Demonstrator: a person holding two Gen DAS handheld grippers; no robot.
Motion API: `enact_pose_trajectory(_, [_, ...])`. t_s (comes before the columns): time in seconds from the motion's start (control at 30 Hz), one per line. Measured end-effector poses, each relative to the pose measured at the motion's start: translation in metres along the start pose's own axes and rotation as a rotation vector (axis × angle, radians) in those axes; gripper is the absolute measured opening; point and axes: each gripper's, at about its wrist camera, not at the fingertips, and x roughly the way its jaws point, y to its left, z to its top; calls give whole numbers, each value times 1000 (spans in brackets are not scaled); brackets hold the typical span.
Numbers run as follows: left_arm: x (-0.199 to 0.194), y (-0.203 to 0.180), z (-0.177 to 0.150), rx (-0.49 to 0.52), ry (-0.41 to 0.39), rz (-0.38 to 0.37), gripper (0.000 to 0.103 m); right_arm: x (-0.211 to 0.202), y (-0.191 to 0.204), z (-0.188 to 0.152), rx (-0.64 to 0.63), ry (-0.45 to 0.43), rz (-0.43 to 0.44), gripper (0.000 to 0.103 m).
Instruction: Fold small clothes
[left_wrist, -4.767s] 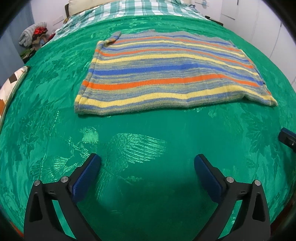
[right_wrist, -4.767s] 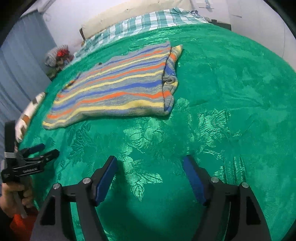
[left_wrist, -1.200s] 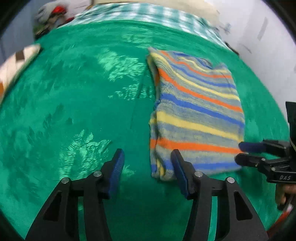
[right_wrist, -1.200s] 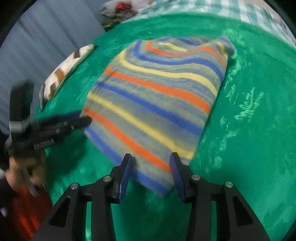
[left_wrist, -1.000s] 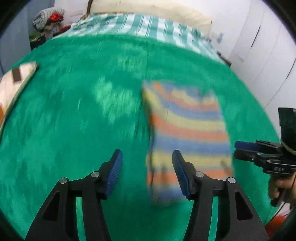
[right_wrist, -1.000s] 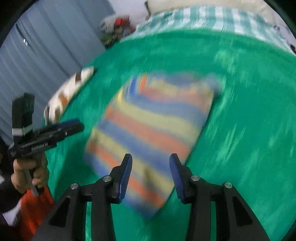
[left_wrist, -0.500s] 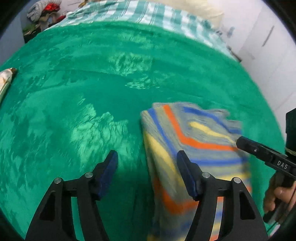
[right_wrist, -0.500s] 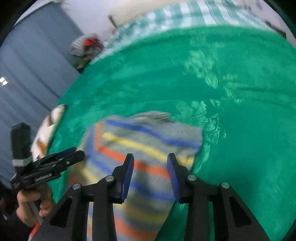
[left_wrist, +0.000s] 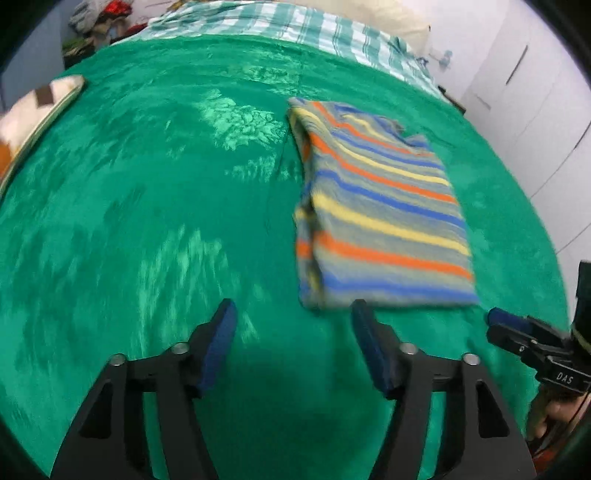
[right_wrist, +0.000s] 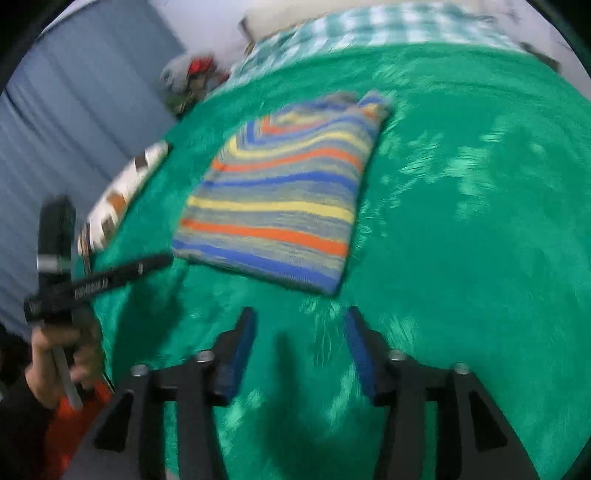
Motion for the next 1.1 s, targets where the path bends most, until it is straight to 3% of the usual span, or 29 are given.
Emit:
enact_pose_trajectory(0.03, [-6,-2,-8,-5,-6,-3,78,-9,2,-6,3,-20,-21,69])
enact_pose_trajectory(0.2, [-16,-15,-38,17,-2,28,82,-28,7,-40,63,-59,-69,69])
enact_pose_trajectory(0.4, [-19,-19,-56,35,16,49,83,-39,5,-68,105,-60,-60,69])
enact_pose_trajectory(1.1, [-21,-13,-58,19,25,67,85,-43,-1,-79,137,-70,-57,69])
